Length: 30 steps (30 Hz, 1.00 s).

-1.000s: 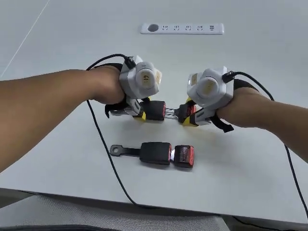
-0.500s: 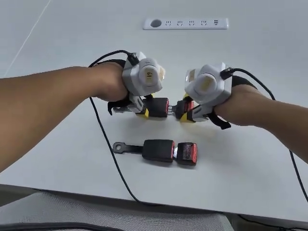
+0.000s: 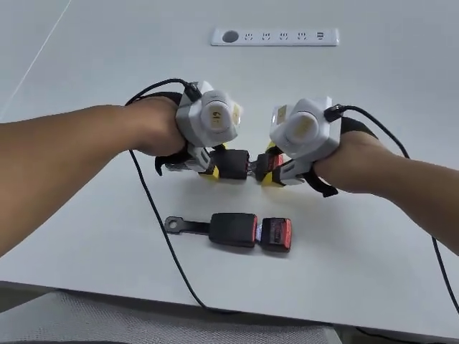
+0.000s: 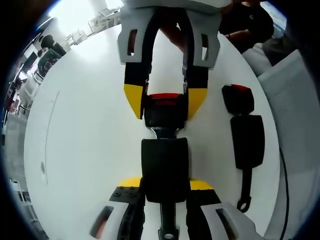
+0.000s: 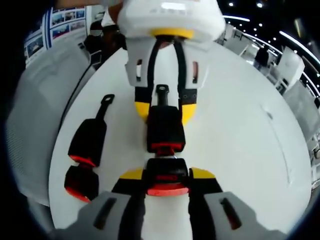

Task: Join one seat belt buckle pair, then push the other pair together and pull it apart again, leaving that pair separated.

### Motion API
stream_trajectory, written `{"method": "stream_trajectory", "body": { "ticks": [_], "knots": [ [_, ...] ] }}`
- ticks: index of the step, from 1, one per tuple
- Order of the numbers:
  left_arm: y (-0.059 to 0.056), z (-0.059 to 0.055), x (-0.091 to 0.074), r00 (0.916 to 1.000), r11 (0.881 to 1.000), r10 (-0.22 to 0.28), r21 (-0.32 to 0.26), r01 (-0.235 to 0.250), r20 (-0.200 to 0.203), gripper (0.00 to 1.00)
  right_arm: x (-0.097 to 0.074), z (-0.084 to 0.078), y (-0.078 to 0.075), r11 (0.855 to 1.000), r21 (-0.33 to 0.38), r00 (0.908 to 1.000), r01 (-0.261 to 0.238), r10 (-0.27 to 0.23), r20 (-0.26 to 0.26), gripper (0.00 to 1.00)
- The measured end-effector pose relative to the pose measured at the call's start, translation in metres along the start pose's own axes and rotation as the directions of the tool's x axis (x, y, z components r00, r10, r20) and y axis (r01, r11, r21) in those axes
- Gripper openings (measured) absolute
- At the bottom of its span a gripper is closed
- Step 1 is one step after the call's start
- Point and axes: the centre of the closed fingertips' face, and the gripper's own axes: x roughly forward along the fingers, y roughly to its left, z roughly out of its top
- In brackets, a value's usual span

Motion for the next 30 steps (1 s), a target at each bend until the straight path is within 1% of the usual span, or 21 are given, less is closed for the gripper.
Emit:
{"method": "stream_trajectory", "body": {
  "ticks": [1,2,3,6,13,15,20,23,25,28,29,30],
  "knots": [
    [0.000,0.000,0.000,1.0000,1.000,-0.002,0.000,0.002,0.003,0.31,0.004,0.004,0.000,1.000,-0.012,0.9998,0.008,-0.008,-0.017,0.31],
    [0.001,-0.001,0.000,1.0000,1.000,-0.001,-0.007,0.001,0.006,0.31,0.005,0.004,-0.001,1.000,-0.014,0.9996,0.010,-0.010,-0.028,0.31],
    [0.001,-0.001,0.000,0.9999,1.000,-0.001,-0.018,0.001,0.011,0.31,0.004,0.003,-0.002,1.000,-0.015,0.9996,0.007,-0.007,-0.029,0.31],
    [0.001,-0.001,-0.001,0.9998,1.000,0.006,-0.017,-0.005,0.020,0.31,0.003,0.001,-0.002,1.000,-0.013,0.9998,0.003,-0.003,-0.018,0.31],
    [0.001,-0.001,0.000,1.0000,1.000,0.005,-0.015,-0.005,0.008,0.31,0.003,0.002,-0.002,1.000,-0.016,0.9996,0.018,-0.018,-0.024,0.32],
    [0.004,-0.003,0.002,1.0000,1.000,0.004,-0.016,-0.004,0.005,0.31,0.002,0.002,-0.001,1.000,-0.014,0.9995,0.021,-0.021,-0.022,0.32],
    [0.003,-0.003,0.001,1.0000,1.000,0.009,-0.014,-0.009,0.003,0.31,0.001,0.002,0.000,0.999,-0.014,0.9990,0.029,-0.030,-0.033,0.32],
    [0.002,-0.003,0.001,0.9999,1.000,0.012,-0.014,-0.012,0.006,0.31,0.000,-0.001,0.000,0.999,-0.013,0.9988,0.031,-0.032,-0.038,0.32],
    [0.001,-0.002,0.001,0.9999,1.000,0.012,-0.016,-0.012,0.007,0.31,-0.003,-0.005,-0.001,0.999,-0.012,0.9985,0.032,-0.033,-0.044,0.32],
    [0.001,-0.002,0.000,0.9999,1.000,0.007,-0.013,-0.007,0.015,0.32,-0.007,-0.011,0.000,0.999,-0.007,0.9988,0.031,-0.032,-0.038,0.32],
    [0.000,-0.002,0.000,0.9997,1.000,0.007,-0.023,-0.007,0.023,0.32,-0.008,-0.013,-0.001,0.999,-0.005,0.9988,0.032,-0.032,-0.036,0.32],
    [0.000,-0.002,-0.001,0.9996,1.000,0.008,-0.020,-0.008,0.025,0.32,-0.009,-0.014,-0.001,1.000,0.000,0.9993,0.029,-0.029,-0.022,0.32]
  ]
}}
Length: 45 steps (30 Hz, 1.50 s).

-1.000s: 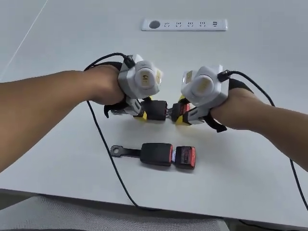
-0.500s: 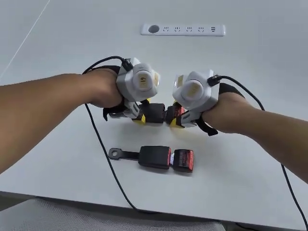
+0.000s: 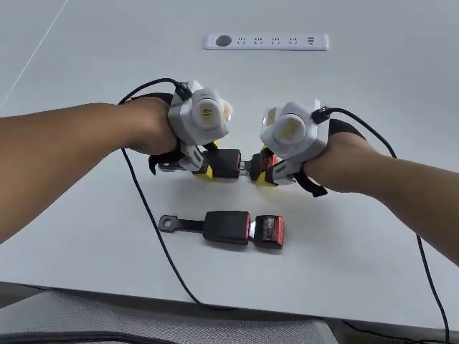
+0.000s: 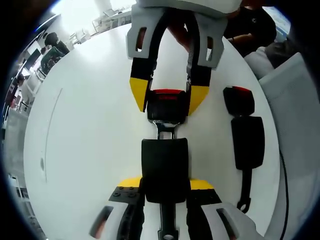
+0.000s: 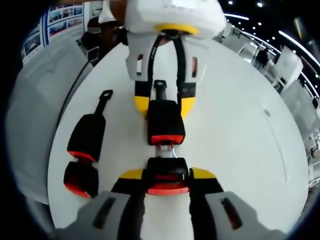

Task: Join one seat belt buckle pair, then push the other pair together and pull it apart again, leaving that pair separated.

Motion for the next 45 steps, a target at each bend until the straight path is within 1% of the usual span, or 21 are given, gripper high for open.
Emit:
{"method": "stream_trajectory", "body": {
  "ticks": [1,2,6,9,11,14,20,25,29,30,34,38,40,42,43,45],
  "knots": [
    [0.000,0.000,0.000,1.0000,1.000,0.001,0.001,-0.001,0.004,0.32,0.000,0.000,0.001,1.000,-0.007,0.9999,0.000,0.000,0.016,0.32],
    [-0.001,0.001,0.000,1.0000,1.000,0.003,0.004,-0.003,0.008,0.32,0.000,-0.001,0.001,1.000,-0.006,0.9998,0.000,0.000,0.019,0.33],
    [-0.001,0.001,-0.001,0.9999,1.000,0.004,-0.004,-0.004,0.013,0.32,-0.004,-0.006,0.000,1.000,-0.009,0.9999,-0.002,0.002,0.010,0.33],
    [-0.003,0.002,-0.001,0.9999,1.000,0.007,-0.004,-0.007,0.010,0.32,-0.010,-0.018,0.003,1.000,0.000,0.9999,0.001,-0.001,-0.017,0.33],
    [-0.003,0.002,0.000,0.9999,1.000,0.011,-0.005,-0.011,0.005,0.32,-0.015,-0.022,0.004,1.000,0.011,1.0000,0.004,-0.004,0.000,0.33],
    [-0.003,0.002,-0.001,0.9999,1.000,0.016,-0.008,-0.016,0.003,0.32,-0.022,-0.033,0.005,1.000,0.018,0.9999,0.014,-0.014,-0.001,0.33],
    [-0.004,0.002,0.000,0.9999,1.000,0.015,-0.007,-0.015,0.003,0.32,-0.038,-0.056,0.003,0.999,0.035,0.9992,0.031,-0.030,-0.027,0.34],
    [-0.004,0.003,0.000,0.9999,1.000,0.016,-0.005,-0.016,0.004,0.32,-0.052,-0.078,0.000,0.998,0.029,0.9959,0.054,-0.052,-0.074,0.34],
    [-0.004,0.003,0.000,0.9998,1.000,0.021,-0.010,-0.021,0.005,0.32,-0.062,-0.094,-0.001,0.996,0.059,0.9934,0.066,-0.060,-0.097,0.34],
    [-0.003,0.003,0.000,0.9998,1.000,0.021,-0.012,-0.021,0.006,0.33,-0.063,-0.095,-0.002,0.996,0.066,0.9929,0.067,-0.060,-0.103,0.34],
    [-0.002,0.003,0.000,0.9996,1.000,0.022,-0.014,-0.022,0.018,0.33,-0.064,-0.097,-0.001,0.996,0.051,0.9906,0.070,-0.063,-0.121,0.35],
    [-0.003,0.004,0.000,0.9995,0.999,0.031,-0.009,-0.031,0.007,0.33,-0.064,-0.097,-0.001,0.997,0.034,0.9887,0.076,-0.070,-0.132,0.35],
    [-0.003,0.004,0.000,0.9993,0.999,0.037,0.002,-0.037,-0.002,0.33,-0.064,-0.097,-0.003,0.995,0.035,0.9870,0.089,-0.084,-0.137,0.39],
    [-0.001,0.003,-0.001,0.9990,0.999,0.044,0.002,-0.044,-0.002,0.34,-0.063,-0.097,-0.005,0.992,0.071,0.9870,0.106,-0.096,-0.129,0.44],
    [0.000,0.003,-0.001,0.9989,0.999,0.048,0.000,-0.048,-0.002,0.34,-0.063,-0.097,-0.007,0.991,0.071,0.9861,0.115,-0.105,-0.129,0.47],
    [0.001,0.004,-0.002,0.9972,0.997,0.075,0.017,-0.075,0.002,0.36,-0.066,-0.097,-0.013,0.984,0.061,0.9787,0.167,-0.158,-0.131,0.52]
  ]
}}
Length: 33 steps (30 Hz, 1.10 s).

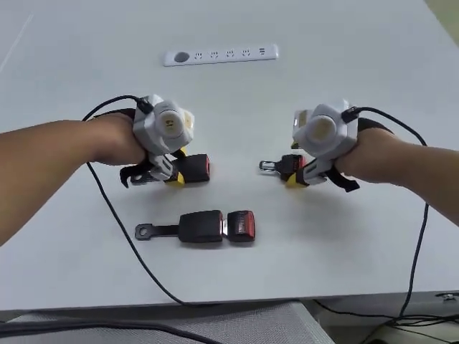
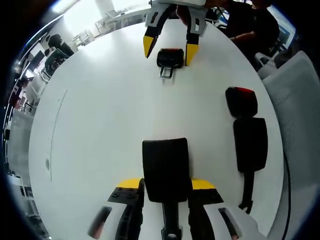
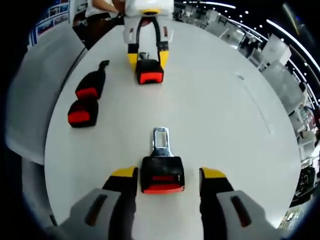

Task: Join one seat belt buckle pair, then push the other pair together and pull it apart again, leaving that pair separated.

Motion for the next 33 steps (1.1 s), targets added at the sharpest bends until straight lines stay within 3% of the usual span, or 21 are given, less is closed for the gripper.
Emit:
{"method": "stream_trajectory", "body": {
  "ticks": [2,5,7,9,12,15,18,20,23,24,25,26,29,33],
  "knots": [
    [0.003,-0.003,-0.002,0.9994,0.999,0.033,0.042,-0.033,-0.012,0.39,-0.003,0.002,0.000,0.999,-0.011,0.9995,0.030,-0.030,0.011,0.57],
    [0.002,0.001,-0.009,0.9974,0.998,0.059,-0.036,-0.058,0.041,0.41,-0.010,0.007,0.003,0.998,0.044,0.9975,0.047,-0.049,0.050,0.61],
    [0.006,0.002,-0.019,0.9899,0.990,0.120,-0.079,-0.114,0.076,0.43,-0.016,0.009,0.009,0.992,0.112,0.9961,0.053,-0.060,0.065,0.63],
    [0.000,0.000,-0.028,0.9824,0.984,0.149,-0.115,-0.136,0.113,0.45,-0.023,0.012,0.014,0.990,0.126,0.9925,0.070,-0.081,0.091,0.68],
    [-0.017,-0.005,-0.042,0.9708,0.973,0.175,-0.182,-0.145,0.164,0.48,-0.031,0.014,0.028,0.984,0.162,0.9892,0.070,-0.090,0.116,0.70],
    [-0.037,-0.015,-0.054,0.9610,0.960,0.205,-0.229,-0.160,0.186,0.55,-0.038,0.018,0.041,0.977,0.197,0.9817,0.078,-0.109,0.156,0.72],
    [-0.059,-0.031,-0.067,0.9521,0.938,0.245,-0.295,-0.184,0.184,0.64,-0.044,0.018,0.051,0.974,0.214,0.9783,0.068,-0.107,0.177,0.75],
    [-0.071,-0.037,-0.076,0.9433,0.919,0.263,-0.350,-0.182,0.202,0.67,-0.051,0.021,0.058,0.972,0.223,0.9727,0.068,-0.114,0.202,0.77],
    [-0.085,-0.044,-0.087,0.9326,0.902,0.285,-0.391,-0.184,0.221,0.71,-0.056,0.020,0.066,0.969,0.237,0.9689,0.066,-0.119,0.217,0.81],
    [-0.088,-0.047,-0.091,0.9258,0.886,0.303,-0.425,-0.187,0.225,0.72,-0.060,0.021,0.072,0.968,0.244,0.9667,0.064,-0.121,0.226,0.82],
    [-0.089,-0.048,-0.093,0.9231,0.881,0.309,-0.434,-0.188,0.228,0.73,-0.063,0.020,0.074,0.967,0.248,0.9651,0.064,-0.124,0.231,0.83],
    [-0.091,-0.049,-0.097,0.9141,0.869,0.327,-0.456,-0.192,0.239,0.74,-0.067,0.019,0.077,0.964,0.258,0.9620,0.071,-0.134,0.238,0.85],
    [-0.097,-0.056,-0.104,0.9016,0.843,0.360,-0.499,-0.203,0.241,0.80,-0.076,0.014,0.082,0.953,0.292,0.9566,0.078,-0.154,0.247,0.88],
    [-0.106,-0.060,-0.112,0.8883,0.829,0.371,-0.528,-0.185,0.271,0.88,-0.089,0.004,0.087,0.934,0.348,0.9536,0.078,-0.171,0.247,0.92]
  ]
}}
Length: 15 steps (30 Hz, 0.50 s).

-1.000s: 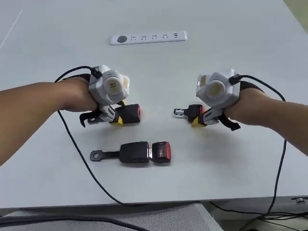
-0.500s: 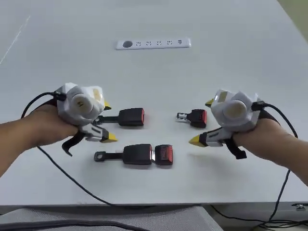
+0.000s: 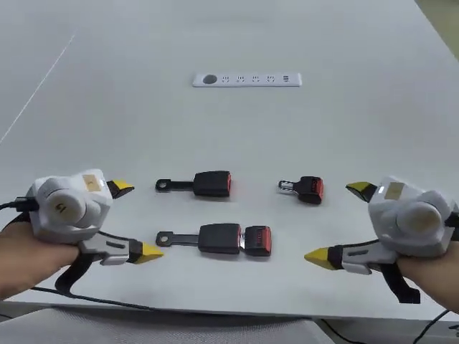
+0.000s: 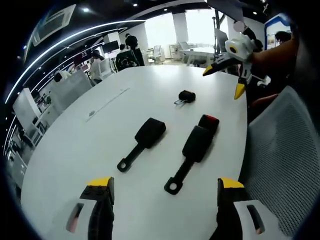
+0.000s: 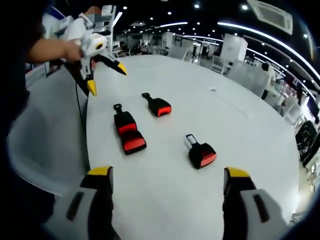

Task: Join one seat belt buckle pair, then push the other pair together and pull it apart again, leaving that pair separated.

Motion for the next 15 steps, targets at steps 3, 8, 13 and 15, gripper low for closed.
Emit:
{"method": "stream_trajectory", "body": {
  "ticks": [3,8,13,15],
  "knots": [
    [0.003,0.001,-0.009,0.9993,0.999,0.027,-0.042,-0.026,0.027,0.93,-0.009,-0.004,0.001,0.999,0.037,0.9999,0.009,-0.009,0.006,0.96],
    [0.005,-0.003,-0.021,0.9976,0.998,0.047,-0.053,-0.044,0.050,1.00,-0.021,-0.006,0.005,0.999,0.037,0.9995,0.030,-0.030,0.005,1.00],
    [0.008,-0.016,-0.033,0.9967,0.992,0.070,-0.104,-0.066,0.041,1.00,-0.025,-0.006,0.009,0.998,0.046,0.9992,0.039,-0.039,0.011,1.00],
    [0.008,-0.016,-0.036,0.9957,0.992,0.076,-0.109,-0.070,0.052,1.00,-0.025,-0.007,0.007,0.998,0.044,0.9990,0.043,-0.044,0.010,1.00]
  ]
}}
